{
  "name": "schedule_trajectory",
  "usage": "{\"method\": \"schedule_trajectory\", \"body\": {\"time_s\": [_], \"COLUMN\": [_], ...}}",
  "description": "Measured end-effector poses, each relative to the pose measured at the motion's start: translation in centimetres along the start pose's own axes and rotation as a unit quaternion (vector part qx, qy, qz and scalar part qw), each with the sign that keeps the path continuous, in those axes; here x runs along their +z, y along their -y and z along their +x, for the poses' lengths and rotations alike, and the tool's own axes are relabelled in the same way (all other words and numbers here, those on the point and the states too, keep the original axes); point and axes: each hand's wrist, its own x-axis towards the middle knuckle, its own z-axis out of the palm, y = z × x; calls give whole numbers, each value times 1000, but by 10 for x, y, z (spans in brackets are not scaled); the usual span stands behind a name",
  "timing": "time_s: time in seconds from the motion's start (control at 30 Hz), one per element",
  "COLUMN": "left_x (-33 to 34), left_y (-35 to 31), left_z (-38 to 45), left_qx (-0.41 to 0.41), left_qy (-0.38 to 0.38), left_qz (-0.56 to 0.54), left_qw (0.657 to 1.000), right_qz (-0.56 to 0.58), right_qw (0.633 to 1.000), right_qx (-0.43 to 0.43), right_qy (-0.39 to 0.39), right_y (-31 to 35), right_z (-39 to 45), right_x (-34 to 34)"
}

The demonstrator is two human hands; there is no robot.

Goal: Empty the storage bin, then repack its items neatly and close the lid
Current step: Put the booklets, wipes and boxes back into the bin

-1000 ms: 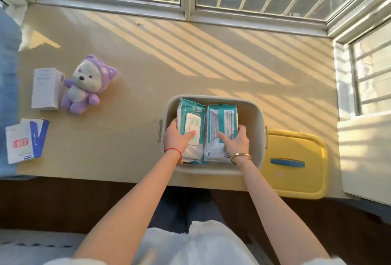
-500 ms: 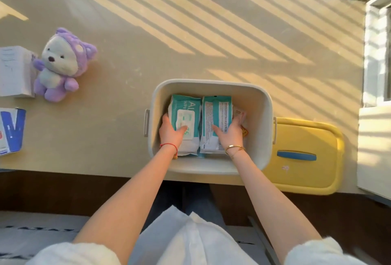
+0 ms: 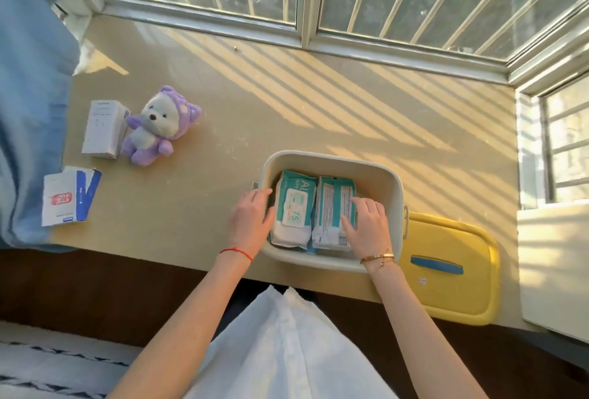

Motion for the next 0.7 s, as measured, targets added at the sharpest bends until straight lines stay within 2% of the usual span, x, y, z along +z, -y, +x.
{"method": "schedule_trajectory", "body": {"time_s": [0.17,0.37,0.57,0.7], "left_x": [-63,-124,-181,-221], "left_y": [27,72,138,200], "left_z": [-35,-81,-106,-104], "left_qx": [15,-28,-78,-101], "left_qy": [-53,-106,-172,-193], "left_qz": [30,35,18,8], "left_qw": [998,993,982,976], "right_qz": [-2,3,7,19], "right_qw": [997,989,980,979], "right_qx": [-75,-145,-196,-201], "right_qy": [-28,-39,-13,-8], "right_y": [34,95,174,239], "right_z": [-15,-23,-15,-7], "right_x": [-25,-36,-19,12]}}
